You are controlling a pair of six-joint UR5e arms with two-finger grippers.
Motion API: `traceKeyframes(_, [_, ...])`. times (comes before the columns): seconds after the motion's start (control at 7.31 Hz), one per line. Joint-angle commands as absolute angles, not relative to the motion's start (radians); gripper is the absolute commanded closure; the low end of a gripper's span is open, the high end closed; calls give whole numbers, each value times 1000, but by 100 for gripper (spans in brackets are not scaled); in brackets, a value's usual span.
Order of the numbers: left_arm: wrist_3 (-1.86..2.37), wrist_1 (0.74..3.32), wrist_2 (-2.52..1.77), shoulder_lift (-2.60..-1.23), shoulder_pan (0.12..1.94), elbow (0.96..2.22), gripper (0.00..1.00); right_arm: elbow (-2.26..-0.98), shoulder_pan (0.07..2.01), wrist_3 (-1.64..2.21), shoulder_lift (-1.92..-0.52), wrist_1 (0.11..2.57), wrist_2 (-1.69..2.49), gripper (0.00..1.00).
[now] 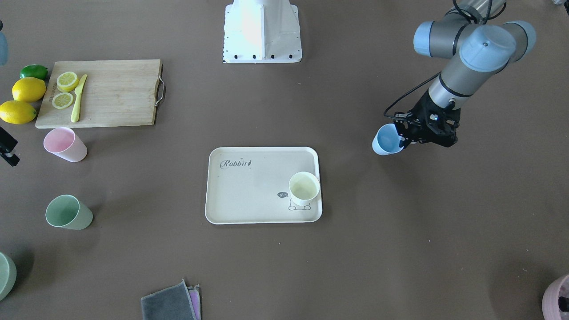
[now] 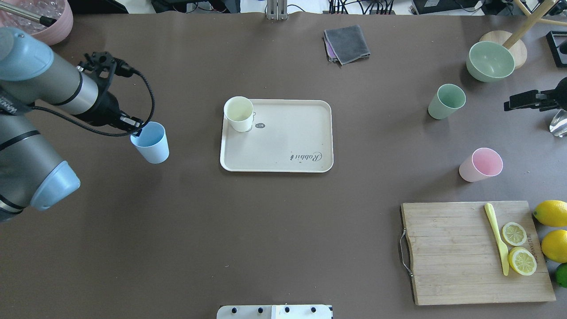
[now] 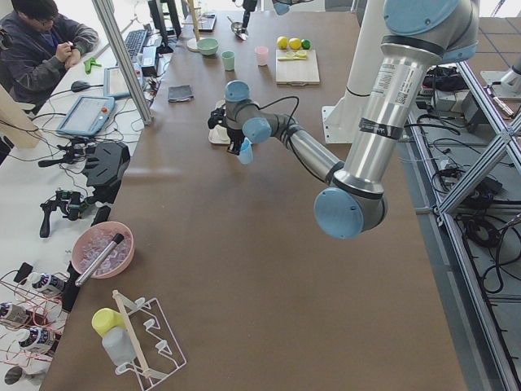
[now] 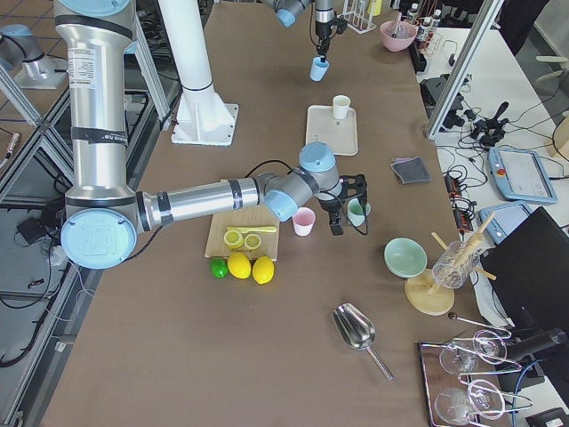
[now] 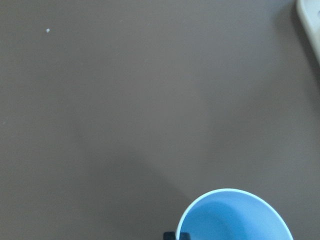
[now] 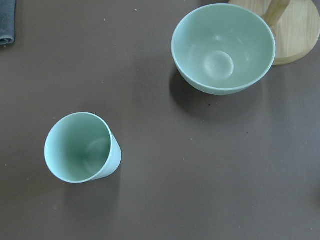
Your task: Place all cups on tray
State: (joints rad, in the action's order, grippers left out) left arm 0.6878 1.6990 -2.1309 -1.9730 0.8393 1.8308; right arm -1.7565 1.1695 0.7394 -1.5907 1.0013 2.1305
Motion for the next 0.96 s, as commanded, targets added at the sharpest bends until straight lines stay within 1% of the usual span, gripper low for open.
traceKeyframes(0.0, [854, 1624, -2102, -2115, 749, 1807, 100, -1756, 1169, 741, -1591, 1002, 2128, 0])
traceKeyframes(0.14, [920, 1629, -2023, -2165, 694, 1771, 100, -1755, 1169, 739, -1589, 1002, 2125, 0])
traceKeyframes(0.27, [990, 1655, -1960, -2234, 666, 1688, 100, -1755, 1169, 739, -1588, 1002, 2126, 0])
traceKeyframes(0.55, [1064, 1911, -1907, -2233, 657, 1552, 100, -1755, 1166, 739, -1586, 1002, 2126, 0])
traceKeyframes(0.82, [1072, 1944, -1907, -2233, 655, 1540, 100, -1755, 1166, 739, -1582, 1005, 2128, 0])
